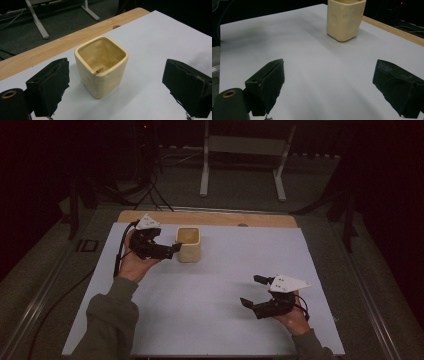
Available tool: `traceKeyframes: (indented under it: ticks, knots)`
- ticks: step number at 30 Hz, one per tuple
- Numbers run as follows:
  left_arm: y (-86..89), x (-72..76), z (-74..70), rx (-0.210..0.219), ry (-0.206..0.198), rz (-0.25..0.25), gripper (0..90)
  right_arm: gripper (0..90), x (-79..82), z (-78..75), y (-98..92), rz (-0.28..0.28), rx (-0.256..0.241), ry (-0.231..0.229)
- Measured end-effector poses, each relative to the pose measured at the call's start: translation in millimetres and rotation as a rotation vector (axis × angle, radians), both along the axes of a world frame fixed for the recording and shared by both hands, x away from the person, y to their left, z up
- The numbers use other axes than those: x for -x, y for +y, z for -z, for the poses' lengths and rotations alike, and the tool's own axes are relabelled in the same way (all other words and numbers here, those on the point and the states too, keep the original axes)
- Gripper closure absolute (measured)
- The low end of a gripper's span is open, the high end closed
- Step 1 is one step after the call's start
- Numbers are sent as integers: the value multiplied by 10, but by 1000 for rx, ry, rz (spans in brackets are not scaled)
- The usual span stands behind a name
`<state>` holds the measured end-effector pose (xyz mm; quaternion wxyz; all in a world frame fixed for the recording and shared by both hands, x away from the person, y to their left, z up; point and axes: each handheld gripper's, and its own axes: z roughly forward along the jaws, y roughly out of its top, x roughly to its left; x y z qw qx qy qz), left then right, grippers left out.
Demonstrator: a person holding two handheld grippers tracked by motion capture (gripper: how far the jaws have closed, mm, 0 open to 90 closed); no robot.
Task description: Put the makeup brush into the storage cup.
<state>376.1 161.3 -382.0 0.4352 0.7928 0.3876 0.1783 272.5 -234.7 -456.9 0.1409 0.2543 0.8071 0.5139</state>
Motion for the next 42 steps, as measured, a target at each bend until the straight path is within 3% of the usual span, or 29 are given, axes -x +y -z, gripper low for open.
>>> traceKeyframes:
  ticks: [8,42]
  knots:
    - [46,76,56,-2,7,-2,74,104,-2,2,-1,2,0,1]
    - [179,357,221,-7,-32,-3,48,104,-30,20,-73,19,-3,3]
